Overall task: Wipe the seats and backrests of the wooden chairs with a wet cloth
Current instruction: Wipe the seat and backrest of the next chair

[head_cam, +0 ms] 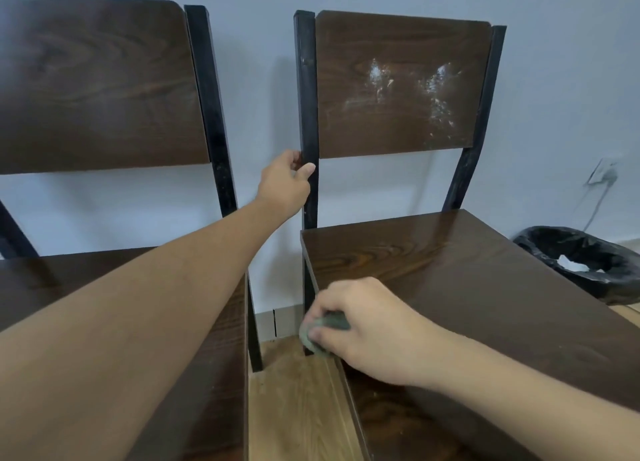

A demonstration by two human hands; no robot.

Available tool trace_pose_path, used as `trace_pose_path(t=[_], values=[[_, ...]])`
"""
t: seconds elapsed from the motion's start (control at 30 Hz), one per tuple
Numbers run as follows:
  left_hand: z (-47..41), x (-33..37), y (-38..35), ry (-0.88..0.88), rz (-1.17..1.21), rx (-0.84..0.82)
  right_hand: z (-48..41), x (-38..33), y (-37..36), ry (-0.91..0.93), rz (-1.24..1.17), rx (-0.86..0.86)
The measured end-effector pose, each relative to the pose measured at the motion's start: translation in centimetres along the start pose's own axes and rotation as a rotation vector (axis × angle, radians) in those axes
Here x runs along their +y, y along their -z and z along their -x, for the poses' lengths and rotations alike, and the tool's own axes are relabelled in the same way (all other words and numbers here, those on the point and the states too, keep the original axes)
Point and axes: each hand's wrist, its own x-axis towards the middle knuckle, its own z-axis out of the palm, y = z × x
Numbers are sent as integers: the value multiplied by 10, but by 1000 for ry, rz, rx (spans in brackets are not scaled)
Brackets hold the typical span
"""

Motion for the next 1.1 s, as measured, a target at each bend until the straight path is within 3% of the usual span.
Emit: trace_pose_path(t=[0.07, 0.17, 0.3, 0.4, 0.47, 0.57, 0.63, 0.87, 0.97, 1.03, 1.1], values=[[-1, 1, 1, -5, -8, -3, 1, 9, 21, -51, 51, 59], [-7, -6, 6, -4, -11, 14, -36, 60, 71, -236, 104, 304], [-20, -20, 5, 5, -14, 26, -39, 178, 143, -625, 47, 723], [-26, -29, -2, 5, 2, 46, -18, 212, 159, -760, -47, 888], [-28, -30, -7, -3, 18, 44, -23, 199, 138, -618, -7, 824], [-28, -26, -9, -10, 43, 45, -33, 167, 93, -310, 163, 468], [-30, -23, -9, -22, 56, 38, -33, 169, 83, -226, 257, 381], [-23, -23, -7, -20, 23, 2, 55, 228, 131, -462, 332, 483], [-20, -25, -4, -37, 1, -11, 92, 242, 156, -694, 303, 465], [-18, -23, -1, -55, -15, -11, 94, 247, 169, -733, 298, 613], [-18, -21, 2, -74, -40, -6, 79, 232, 167, -624, 351, 755]])
